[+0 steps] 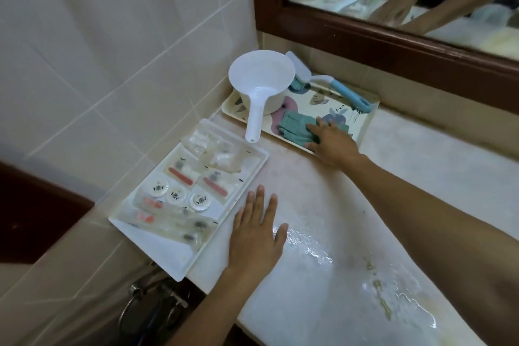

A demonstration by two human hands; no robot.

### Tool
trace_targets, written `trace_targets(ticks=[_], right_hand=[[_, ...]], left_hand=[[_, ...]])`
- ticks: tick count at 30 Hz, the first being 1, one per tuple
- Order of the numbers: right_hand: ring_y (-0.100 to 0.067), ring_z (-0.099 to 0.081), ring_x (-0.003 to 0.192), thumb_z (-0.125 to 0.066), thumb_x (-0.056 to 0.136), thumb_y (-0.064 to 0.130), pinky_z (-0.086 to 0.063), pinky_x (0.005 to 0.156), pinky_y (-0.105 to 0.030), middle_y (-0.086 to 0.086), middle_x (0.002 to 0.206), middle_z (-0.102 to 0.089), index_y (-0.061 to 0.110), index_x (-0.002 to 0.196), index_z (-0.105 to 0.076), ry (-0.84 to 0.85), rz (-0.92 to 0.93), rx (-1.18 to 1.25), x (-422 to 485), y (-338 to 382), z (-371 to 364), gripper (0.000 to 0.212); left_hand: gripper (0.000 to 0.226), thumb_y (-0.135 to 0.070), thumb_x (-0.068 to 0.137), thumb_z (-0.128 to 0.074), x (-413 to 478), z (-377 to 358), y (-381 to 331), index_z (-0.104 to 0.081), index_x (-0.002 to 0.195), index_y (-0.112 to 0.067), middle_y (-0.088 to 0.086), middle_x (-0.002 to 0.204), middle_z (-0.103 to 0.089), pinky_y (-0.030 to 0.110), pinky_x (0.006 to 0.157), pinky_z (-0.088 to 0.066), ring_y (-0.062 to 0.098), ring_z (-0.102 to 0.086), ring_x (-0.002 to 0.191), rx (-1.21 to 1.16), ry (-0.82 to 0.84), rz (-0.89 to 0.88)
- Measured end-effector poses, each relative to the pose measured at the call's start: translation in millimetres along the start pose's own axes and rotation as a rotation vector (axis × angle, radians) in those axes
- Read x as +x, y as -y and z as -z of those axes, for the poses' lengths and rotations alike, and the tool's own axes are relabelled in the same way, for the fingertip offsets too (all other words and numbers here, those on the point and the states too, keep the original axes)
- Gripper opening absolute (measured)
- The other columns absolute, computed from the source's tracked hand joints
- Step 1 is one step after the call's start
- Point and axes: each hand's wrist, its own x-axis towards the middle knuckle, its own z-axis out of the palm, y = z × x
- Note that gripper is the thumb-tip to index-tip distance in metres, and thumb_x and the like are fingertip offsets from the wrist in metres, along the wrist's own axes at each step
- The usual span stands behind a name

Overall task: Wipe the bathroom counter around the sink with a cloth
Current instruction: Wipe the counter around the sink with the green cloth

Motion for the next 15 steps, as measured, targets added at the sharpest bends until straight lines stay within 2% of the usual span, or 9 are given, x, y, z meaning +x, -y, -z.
trace_targets(ticks=[2,4,7,8,12,15], right_hand=[[-0.033,-0.05,0.114,-0.057,0.09,0.037,-0.048,0.082,-0.043,-0.011,0.124,-0.055,0.017,0.118,-0.058,-0.118,-0.022,-0.015,-2,5,2,0.034],[-0.037,-0.057,0.095,-0.061,0.086,0.032,-0.049,0.073,-0.04,-0.015,0.105,-0.062,0.012,0.108,-0.061,-0.175,-0.063,-0.019,-7,11,7,0.029],[-0.037,-0.057,0.09,-0.058,0.087,0.023,-0.047,0.072,-0.039,-0.018,0.101,-0.062,0.009,0.104,-0.061,-0.245,-0.125,0.052,-18,13,21,0.023],[-0.035,-0.058,0.088,-0.054,0.089,0.023,-0.046,0.07,-0.038,-0.016,0.099,-0.064,0.009,0.102,-0.061,-0.286,-0.158,0.095,-25,12,28,0.02],[-0.024,-0.055,0.073,-0.056,0.091,0.019,-0.04,0.063,-0.033,-0.005,0.077,-0.063,0.012,0.083,-0.066,-0.422,-0.278,0.495,-77,3,60,0.014],[-0.019,-0.052,0.062,-0.061,0.087,0.01,-0.04,0.059,-0.03,-0.005,0.064,-0.059,0.006,0.071,-0.065,-0.398,-0.377,0.846,-148,-10,68,0.017]], left_hand=[[0.063,-0.053,0.092,-0.034,2,-1,0,-0.037,0.146,-0.021,0.007,0.157,-0.03,0.033,0.109,-0.018,0.022,-0.03,0.142,0.0,0.014,0.007],[0.066,-0.054,0.092,-0.029,2,3,-1,-0.035,0.148,-0.021,0.007,0.158,-0.026,0.032,0.11,-0.016,0.023,-0.027,0.144,-0.011,0.037,0.008],[0.08,-0.061,0.084,0.001,2,11,-3,-0.003,0.154,-0.025,0.001,0.161,0.014,0.028,0.116,0.003,0.021,0.008,0.149,-0.029,0.068,-0.012],[0.079,-0.061,0.083,0.005,2,14,-4,0.005,0.154,-0.027,-0.001,0.159,0.023,0.03,0.116,0.005,0.019,0.016,0.148,-0.041,0.085,-0.004],[0.065,-0.053,0.099,-0.018,0,22,-7,0.008,0.154,-0.027,-0.002,0.158,0.026,0.035,0.118,0.003,0.017,0.021,0.146,-0.05,0.132,0.01],[0.066,-0.053,0.099,-0.019,-2,17,-6,0.005,0.154,-0.027,-0.001,0.159,0.023,0.036,0.119,-0.001,0.018,0.017,0.148,-0.059,0.096,0.01]])
